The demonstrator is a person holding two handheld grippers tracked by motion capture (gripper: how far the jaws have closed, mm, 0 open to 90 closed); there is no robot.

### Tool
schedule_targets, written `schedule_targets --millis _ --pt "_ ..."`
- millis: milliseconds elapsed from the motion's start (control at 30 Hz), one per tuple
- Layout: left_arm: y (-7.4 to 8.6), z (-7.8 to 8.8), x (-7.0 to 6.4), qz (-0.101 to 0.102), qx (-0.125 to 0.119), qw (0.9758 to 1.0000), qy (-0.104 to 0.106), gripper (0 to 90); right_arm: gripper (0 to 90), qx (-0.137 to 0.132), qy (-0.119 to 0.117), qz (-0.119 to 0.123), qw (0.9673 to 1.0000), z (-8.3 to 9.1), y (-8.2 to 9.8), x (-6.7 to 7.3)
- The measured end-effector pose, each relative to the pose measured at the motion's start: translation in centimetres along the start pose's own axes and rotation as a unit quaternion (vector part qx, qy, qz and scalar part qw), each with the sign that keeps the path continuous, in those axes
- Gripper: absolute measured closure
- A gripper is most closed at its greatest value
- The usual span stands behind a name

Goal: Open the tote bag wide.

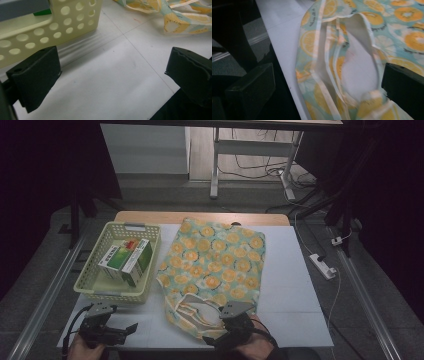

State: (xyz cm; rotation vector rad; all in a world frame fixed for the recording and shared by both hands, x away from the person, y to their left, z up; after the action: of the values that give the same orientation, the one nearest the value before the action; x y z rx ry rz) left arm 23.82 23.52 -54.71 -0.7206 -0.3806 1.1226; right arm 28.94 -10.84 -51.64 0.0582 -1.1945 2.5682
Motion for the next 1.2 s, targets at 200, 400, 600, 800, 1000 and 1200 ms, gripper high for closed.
schedule_targets --millis 200,400,600,800,1000,1200 --pt "0.0 0.0 0.1 0.003 -0.002 1.0 0.002 0.0 0.0 0.007 -0.014 0.013 0.9998 -1.2 -0.6 0.8" --pt "0.0 0.0 0.1 0.004 0.0 1.0 0.005 0.0 0.0 0.016 -0.029 0.03 0.999 -2.6 -1.3 1.8" --pt "0.0 0.0 0.2 0.006 -0.002 1.0 0.007 0.0 0.0 0.027 -0.047 0.033 0.998 -4.1 -1.4 2.7" --pt "0.0 0.0 0.2 0.007 -0.002 0.9999 0.008 0.0 1.4 0.049 -0.061 0.043 0.996 -5.6 -1.1 2.9" --pt "0.0 0.0 0.2 0.005 -0.001 0.9999 0.01 0.0 27.1 0.073 -0.046 0.057 0.9946 -6.5 -0.5 2.0" --pt "0.0 0.0 0.1 0.004 0.0 0.9999 0.01 0.0 70.5 0.096 -0.021 0.069 0.9927 -6.4 -0.2 1.1"
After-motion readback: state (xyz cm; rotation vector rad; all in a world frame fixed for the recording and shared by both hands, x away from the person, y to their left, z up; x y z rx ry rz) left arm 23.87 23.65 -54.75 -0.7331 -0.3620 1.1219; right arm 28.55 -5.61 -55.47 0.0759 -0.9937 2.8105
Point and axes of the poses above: each handheld gripper's, and its own axes: z roughly backward along the jaws, y roughly out of its underside, x roughly to its left, the point moved 4 cm from there along -z, roughly forward along the jaws, and after that the axes turned 8 degrees about -y, right-handed, at the moved point
